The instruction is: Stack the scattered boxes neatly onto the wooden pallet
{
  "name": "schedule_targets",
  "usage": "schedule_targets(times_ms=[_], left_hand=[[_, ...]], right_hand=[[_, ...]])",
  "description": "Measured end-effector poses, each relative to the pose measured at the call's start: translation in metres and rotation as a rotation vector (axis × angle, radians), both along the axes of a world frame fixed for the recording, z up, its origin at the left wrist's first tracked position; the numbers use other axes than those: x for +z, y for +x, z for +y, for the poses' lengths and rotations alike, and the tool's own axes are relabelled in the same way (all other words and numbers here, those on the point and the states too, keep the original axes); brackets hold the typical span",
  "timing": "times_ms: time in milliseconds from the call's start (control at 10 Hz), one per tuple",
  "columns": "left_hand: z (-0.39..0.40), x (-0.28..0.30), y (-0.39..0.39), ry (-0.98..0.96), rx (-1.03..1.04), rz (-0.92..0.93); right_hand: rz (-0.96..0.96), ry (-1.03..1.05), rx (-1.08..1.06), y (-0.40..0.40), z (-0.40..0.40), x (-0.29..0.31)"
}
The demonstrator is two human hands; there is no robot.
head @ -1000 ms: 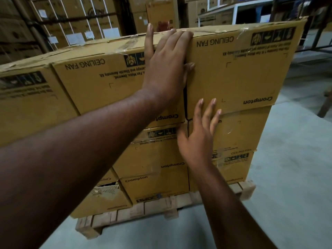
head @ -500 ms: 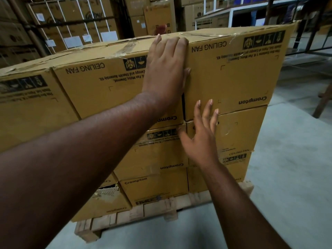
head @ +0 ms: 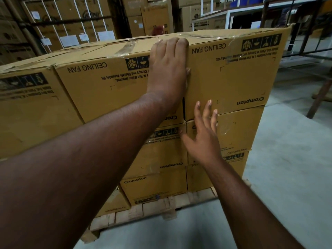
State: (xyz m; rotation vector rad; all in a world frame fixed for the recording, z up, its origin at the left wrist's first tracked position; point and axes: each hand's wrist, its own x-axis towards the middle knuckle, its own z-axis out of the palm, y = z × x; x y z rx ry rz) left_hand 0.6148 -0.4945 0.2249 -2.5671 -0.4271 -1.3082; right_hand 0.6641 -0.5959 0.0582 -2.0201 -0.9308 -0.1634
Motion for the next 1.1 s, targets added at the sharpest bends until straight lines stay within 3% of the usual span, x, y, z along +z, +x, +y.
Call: schedule_targets(times_ms=[200,300,500,600,700,800,1000,1100], left_hand=[[0.001,-0.009,-0.012,0.060,0.006,0.124],[-0.008,-0.042,-0.038,-0.002,-0.029,0.152],[0.002,-0.106,-0.117,-0.347,-0.091,0.146],[0.020,-0.095,-0.145,-0.419,-0.101,0.151],[0.031,-0.059,-0.172,-0.489,-0.001,0.226],[0.037,-0.007,-0.198,-0.582,0.074,0.317],[0.026,0.166,-0.282,-0.775,0.249,0.394],[0.017,0.263,-0.318,-0.853,0.337,0.411]], right_hand=[[-0.054,0.042,-0.015,-0.002,-0.006,-0.006],[-0.119,0.173,-0.046,-0.022,-0.008,-0.011],[-0.256,0.341,0.033,-0.059,0.005,0.032],[-0.294,0.355,0.074,-0.072,0.007,0.051],[-0.116,0.197,0.097,-0.086,0.008,0.085],[-0.057,-0.025,0.194,-0.095,0.007,0.146],[0.020,-0.369,0.345,-0.141,0.009,0.344],[-0.148,-0.472,0.394,-0.174,-0.002,0.446]])
